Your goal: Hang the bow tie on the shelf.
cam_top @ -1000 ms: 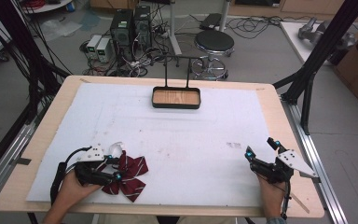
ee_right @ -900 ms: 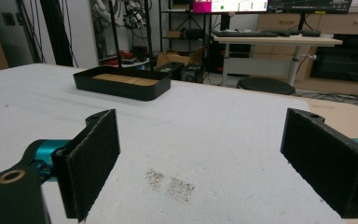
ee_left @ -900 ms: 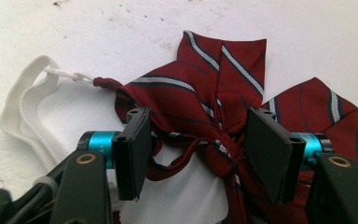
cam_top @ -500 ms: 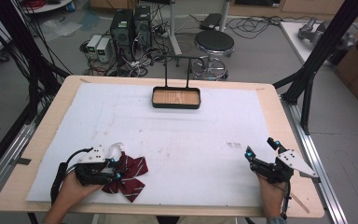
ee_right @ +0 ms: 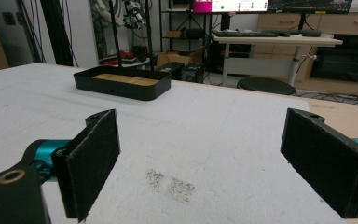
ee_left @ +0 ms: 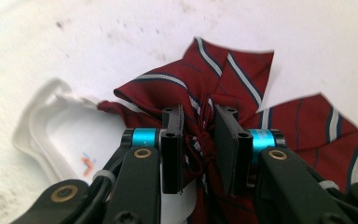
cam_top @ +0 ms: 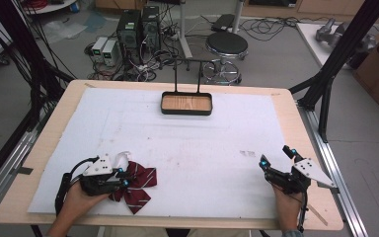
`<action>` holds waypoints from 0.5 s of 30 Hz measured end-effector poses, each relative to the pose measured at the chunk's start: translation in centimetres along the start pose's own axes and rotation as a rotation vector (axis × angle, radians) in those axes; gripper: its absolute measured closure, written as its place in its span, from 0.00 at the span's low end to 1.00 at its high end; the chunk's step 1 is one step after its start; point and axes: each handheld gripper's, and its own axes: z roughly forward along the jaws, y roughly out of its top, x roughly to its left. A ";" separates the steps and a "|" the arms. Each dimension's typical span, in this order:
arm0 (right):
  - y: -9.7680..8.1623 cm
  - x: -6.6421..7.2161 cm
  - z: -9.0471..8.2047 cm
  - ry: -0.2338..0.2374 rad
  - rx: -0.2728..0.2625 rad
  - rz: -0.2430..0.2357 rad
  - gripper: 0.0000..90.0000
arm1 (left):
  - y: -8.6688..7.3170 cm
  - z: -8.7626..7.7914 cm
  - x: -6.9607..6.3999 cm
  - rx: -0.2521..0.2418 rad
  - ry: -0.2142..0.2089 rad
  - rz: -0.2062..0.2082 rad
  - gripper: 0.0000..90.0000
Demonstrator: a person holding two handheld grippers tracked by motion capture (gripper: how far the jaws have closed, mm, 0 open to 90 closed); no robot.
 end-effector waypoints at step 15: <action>0.0 0.0 0.0 -0.001 0.003 -0.002 0.12 | 2.3 -1.5 1.0 -0.140 0.062 -0.048 0.82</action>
